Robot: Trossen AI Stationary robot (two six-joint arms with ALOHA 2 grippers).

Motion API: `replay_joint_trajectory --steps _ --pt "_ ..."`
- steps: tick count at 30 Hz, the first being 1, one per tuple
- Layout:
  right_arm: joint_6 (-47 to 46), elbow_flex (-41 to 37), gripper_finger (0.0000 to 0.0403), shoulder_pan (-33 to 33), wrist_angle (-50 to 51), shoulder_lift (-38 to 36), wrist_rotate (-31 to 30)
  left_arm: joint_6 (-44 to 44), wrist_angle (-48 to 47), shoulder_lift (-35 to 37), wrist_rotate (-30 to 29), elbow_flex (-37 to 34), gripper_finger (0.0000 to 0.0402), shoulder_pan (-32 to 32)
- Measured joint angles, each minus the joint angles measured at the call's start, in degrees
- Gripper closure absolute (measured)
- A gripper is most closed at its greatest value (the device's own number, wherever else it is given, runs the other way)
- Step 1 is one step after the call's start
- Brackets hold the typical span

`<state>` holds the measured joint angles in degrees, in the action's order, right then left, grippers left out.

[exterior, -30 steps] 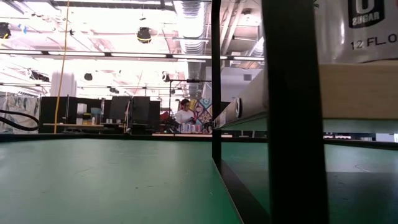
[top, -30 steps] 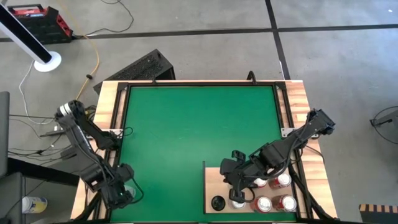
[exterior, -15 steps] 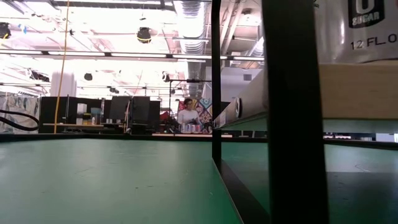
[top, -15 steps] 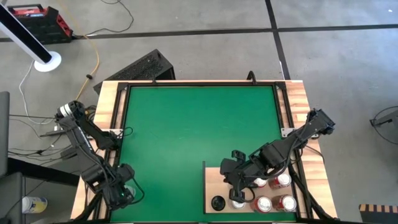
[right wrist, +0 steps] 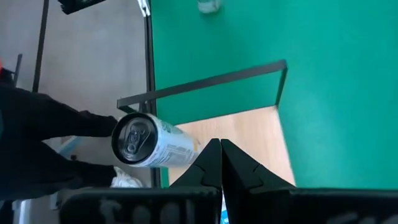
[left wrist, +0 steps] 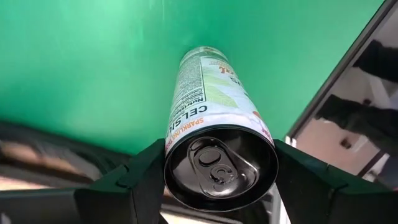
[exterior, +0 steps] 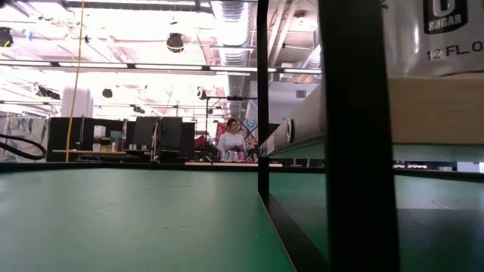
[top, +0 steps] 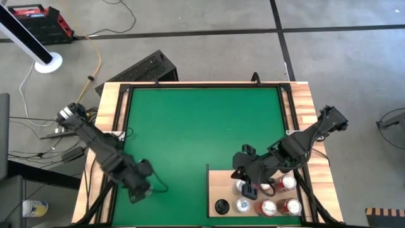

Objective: Place canned beverage on shelf
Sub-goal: Put the white yellow soda can on the shelf aligned with the other white yellow soda can

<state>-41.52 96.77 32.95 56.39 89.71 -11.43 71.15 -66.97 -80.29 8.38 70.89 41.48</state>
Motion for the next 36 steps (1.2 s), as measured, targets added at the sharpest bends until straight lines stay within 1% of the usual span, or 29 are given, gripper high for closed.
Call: replay_joint_trajectory --steps 6,11,13,16,20,24,29,32,36 --pt "2.3 0.0 0.0381 0.0 0.5 -1.4 -2.8 -19.6 -0.5 -0.1 0.8 0.6 0.017 -10.9" --pt "2.6 0.0 0.0381 -0.3 0.4 -1.8 -5.0 -35.2 -3.9 -2.0 -0.1 5.0 0.017 -18.0" --pt "2.6 0.0 0.0381 -0.5 0.4 -1.8 -5.3 -41.8 -6.7 -3.7 -0.7 7.2 0.0169 -19.6" --pt "2.6 0.0 0.0381 -0.5 0.3 -1.8 -5.5 -49.5 -10.6 -6.9 -3.1 9.9 0.0169 -21.3" --pt "2.6 0.0 0.0381 -1.0 0.1 -1.6 -5.7 -57.6 -12.6 -11.8 -4.3 11.5 0.0169 -22.3" --pt "2.5 0.0 0.0381 -1.0 -0.3 -1.6 -5.8 -61.6 -13.0 -14.8 -4.2 12.8 0.0169 -22.2" --pt "1.5 0.0 0.0381 -1.0 -0.3 -1.6 -6.3 -63.1 -13.3 -16.0 -4.2 14.2 0.0165 -21.8" --pt "1.5 0.0 0.0381 -0.7 -0.3 -1.6 -6.7 -62.1 -12.9 -16.2 -4.2 15.2 0.0144 -21.8" --pt "1.4 0.0 0.0381 -0.7 -0.2 -1.6 -6.7 -61.8 -12.4 -16.3 -4.2 16.5 0.0099 -21.6"
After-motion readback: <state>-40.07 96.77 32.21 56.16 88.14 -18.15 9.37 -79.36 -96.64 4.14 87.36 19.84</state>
